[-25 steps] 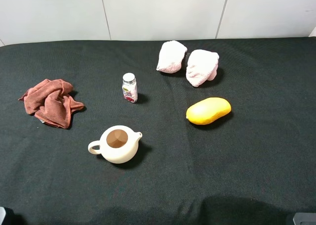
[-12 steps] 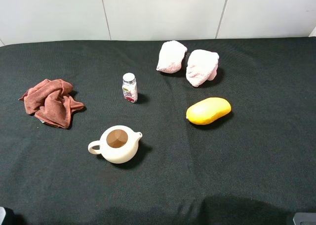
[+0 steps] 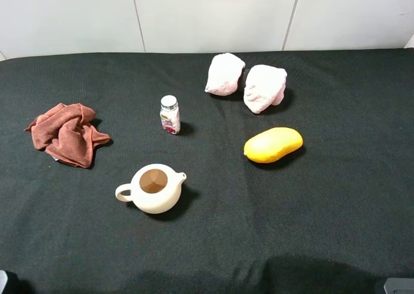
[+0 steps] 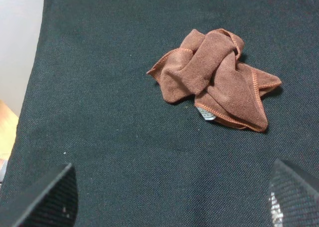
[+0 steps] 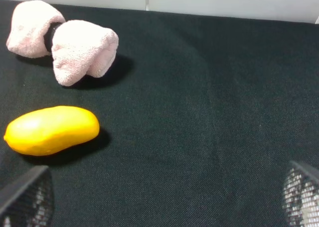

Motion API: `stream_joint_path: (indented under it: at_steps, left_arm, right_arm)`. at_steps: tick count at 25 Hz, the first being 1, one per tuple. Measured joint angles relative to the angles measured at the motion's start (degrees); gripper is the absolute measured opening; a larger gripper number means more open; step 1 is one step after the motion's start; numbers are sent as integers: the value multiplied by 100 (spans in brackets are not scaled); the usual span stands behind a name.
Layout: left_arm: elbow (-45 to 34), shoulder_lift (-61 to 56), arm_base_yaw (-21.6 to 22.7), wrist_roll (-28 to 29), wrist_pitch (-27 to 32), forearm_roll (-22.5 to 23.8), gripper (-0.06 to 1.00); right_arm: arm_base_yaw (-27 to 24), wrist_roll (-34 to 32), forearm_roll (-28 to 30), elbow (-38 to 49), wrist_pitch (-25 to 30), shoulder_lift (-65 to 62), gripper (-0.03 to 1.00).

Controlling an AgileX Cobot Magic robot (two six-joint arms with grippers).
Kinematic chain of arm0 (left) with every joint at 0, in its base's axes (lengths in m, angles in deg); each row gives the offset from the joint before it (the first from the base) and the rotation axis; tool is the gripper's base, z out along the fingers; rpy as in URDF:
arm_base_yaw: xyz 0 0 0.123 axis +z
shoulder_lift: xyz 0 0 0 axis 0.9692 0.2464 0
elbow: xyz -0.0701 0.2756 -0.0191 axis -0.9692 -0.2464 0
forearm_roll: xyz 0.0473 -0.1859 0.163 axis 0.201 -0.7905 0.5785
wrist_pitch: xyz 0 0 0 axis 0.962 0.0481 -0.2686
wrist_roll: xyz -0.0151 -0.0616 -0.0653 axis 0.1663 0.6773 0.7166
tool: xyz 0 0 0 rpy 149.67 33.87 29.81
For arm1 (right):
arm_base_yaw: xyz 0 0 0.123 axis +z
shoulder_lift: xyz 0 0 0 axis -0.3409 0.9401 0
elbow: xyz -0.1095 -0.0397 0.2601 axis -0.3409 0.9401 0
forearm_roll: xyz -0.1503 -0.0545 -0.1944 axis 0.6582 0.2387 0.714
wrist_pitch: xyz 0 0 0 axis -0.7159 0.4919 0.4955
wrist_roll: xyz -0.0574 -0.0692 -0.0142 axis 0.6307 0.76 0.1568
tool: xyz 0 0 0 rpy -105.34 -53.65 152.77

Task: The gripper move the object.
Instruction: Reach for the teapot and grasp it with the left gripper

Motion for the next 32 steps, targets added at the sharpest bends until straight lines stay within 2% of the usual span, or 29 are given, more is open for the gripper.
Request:
stream_joint_path:
  at_steps: [5,14,32]
  left_arm:
    - [-4,465,0,0,-5,0,76]
    - [340,2355,0,0,-85,-5,76]
    - [1499,6272,0,0,-1315,-67,76]
  right_arm:
    - [0,0,0,0,0,0,69]
    - [0,0,0,0,0,0,69]
    - [0,0,0,0,-5,0,69]
